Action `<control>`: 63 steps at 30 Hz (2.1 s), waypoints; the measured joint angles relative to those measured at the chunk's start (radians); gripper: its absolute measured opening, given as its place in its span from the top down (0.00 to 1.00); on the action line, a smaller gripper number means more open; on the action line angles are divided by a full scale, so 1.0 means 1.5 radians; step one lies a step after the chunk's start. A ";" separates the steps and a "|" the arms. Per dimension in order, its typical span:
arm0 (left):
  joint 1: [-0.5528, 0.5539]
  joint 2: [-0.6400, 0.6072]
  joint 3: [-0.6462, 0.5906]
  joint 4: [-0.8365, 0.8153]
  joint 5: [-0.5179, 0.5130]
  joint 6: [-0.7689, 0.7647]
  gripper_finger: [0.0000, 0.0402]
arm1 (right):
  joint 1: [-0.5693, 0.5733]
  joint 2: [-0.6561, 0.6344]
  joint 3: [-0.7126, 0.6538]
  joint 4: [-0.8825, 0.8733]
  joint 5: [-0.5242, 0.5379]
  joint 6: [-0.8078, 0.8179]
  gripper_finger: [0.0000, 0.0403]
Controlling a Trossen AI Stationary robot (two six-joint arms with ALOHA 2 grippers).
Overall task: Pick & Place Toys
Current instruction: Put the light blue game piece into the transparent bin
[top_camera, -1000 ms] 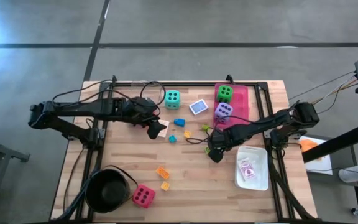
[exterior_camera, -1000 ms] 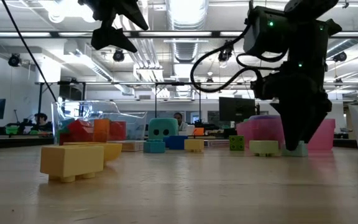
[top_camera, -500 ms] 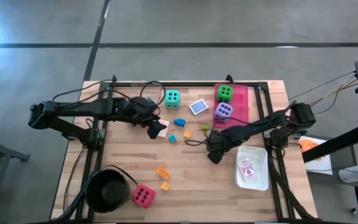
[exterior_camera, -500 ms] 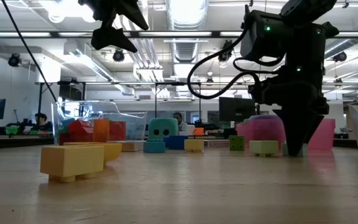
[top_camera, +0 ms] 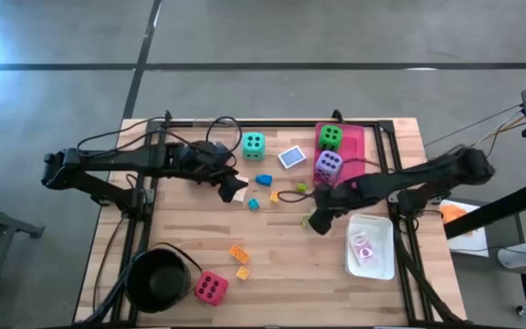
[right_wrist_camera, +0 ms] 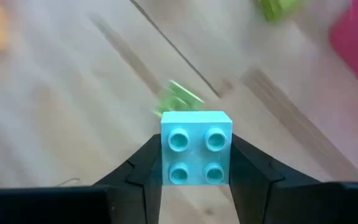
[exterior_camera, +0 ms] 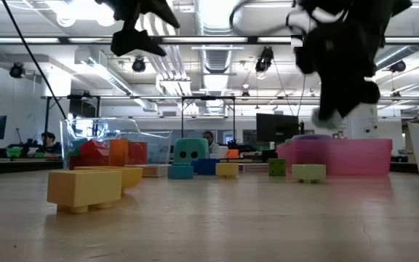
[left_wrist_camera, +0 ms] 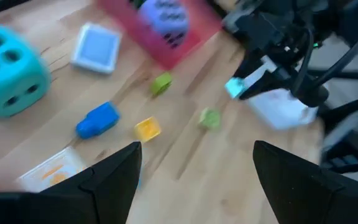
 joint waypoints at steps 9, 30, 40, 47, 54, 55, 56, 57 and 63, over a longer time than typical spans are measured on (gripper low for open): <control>-0.033 0.000 0.000 0.231 -0.004 0.154 0.22 | -0.020 -0.172 0.000 0.259 0.000 0.048 0.68; -0.105 0.061 0.039 0.437 -0.135 0.560 0.22 | -0.063 -0.060 0.030 0.731 -0.035 0.150 0.68; -0.109 0.082 0.092 0.423 -0.133 0.557 0.22 | -0.068 -0.032 0.114 0.685 -0.053 0.101 0.68; -0.122 0.082 0.093 0.419 -0.133 0.569 0.22 | -0.075 -0.032 0.125 0.664 -0.059 0.093 0.68; -0.124 0.073 0.115 0.339 -0.127 0.567 0.22 | -0.077 -0.031 0.128 0.656 -0.050 0.095 0.68; -0.124 0.073 0.119 0.337 -0.129 0.567 0.22 | -0.076 -0.032 0.129 0.656 -0.051 0.097 0.68; -0.124 0.073 0.120 0.337 -0.130 0.567 0.22 | -0.076 -0.032 0.129 0.656 -0.051 0.097 0.68; -0.125 0.073 0.120 0.336 -0.130 0.569 0.22 | -0.076 -0.031 0.129 0.656 -0.051 0.097 0.68; -0.124 0.078 0.120 0.337 -0.133 0.582 0.22 | -0.077 -0.028 0.129 0.657 -0.050 0.102 0.68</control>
